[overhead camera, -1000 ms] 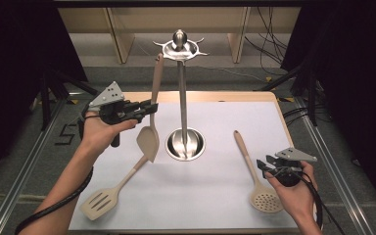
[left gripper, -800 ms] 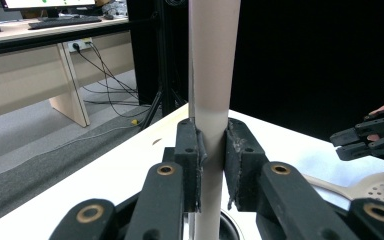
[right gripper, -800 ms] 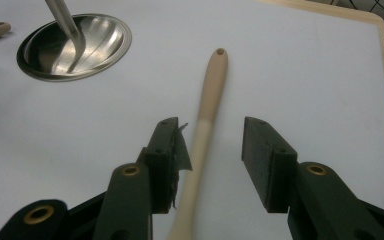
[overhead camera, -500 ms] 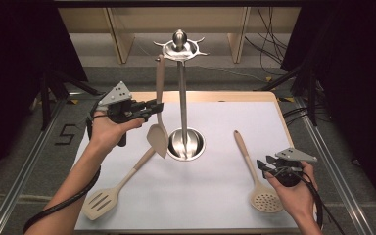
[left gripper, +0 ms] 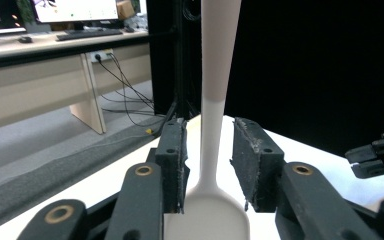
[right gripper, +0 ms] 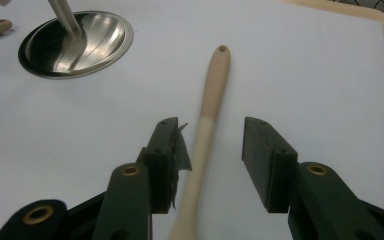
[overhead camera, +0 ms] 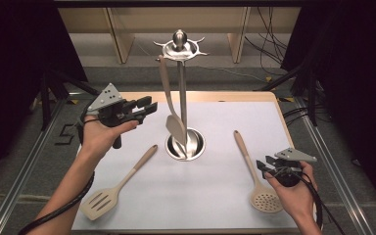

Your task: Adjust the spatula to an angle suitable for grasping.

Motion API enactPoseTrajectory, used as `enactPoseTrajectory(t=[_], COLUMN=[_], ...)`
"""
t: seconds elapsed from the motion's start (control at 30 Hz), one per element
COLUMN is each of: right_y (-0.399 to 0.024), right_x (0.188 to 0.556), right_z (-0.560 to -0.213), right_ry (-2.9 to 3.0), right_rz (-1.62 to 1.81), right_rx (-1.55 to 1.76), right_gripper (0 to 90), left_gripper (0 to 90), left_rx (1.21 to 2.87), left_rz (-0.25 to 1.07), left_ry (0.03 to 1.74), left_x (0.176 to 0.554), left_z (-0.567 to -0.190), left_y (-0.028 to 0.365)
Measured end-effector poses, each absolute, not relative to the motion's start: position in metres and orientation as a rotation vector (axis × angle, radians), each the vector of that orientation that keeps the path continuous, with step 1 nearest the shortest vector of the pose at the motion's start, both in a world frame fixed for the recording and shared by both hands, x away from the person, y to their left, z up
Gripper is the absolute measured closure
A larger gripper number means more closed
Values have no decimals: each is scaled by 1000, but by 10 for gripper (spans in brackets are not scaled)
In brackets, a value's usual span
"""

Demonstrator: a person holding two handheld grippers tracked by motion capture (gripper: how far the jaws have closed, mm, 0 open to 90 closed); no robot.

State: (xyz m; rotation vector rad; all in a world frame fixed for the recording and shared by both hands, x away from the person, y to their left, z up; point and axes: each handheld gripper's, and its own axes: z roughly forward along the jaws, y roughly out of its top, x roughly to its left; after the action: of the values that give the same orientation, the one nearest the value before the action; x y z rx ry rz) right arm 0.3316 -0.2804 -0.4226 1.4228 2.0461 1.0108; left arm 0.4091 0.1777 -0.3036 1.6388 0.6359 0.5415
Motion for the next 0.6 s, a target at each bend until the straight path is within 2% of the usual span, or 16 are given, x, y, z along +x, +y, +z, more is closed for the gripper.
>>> enactPoseTrajectory(t=[0.13, 0.2, 0.37, 0.6], right_y=[-280, -282, -278, -282], right_x=[332, 334, 332, 334], right_z=[-423, -423, -424, -423], right_ry=[2050, 2055, 2042, 2055], right_rz=[1008, 994, 1018, 994], right_rx=[1409, 1344, 1430, 1349], right_gripper=[592, 592, 592, 594], left_gripper=[655, 724, 766, 837], left_rx=[1606, 1588, 1560, 1521], left_rz=[568, 576, 576, 576], left_ry=[639, 644, 675, 697], left_x=[403, 401, 399, 398], left_z=[-299, -297, -296, -290], left_y=[183, 185, 184, 178])
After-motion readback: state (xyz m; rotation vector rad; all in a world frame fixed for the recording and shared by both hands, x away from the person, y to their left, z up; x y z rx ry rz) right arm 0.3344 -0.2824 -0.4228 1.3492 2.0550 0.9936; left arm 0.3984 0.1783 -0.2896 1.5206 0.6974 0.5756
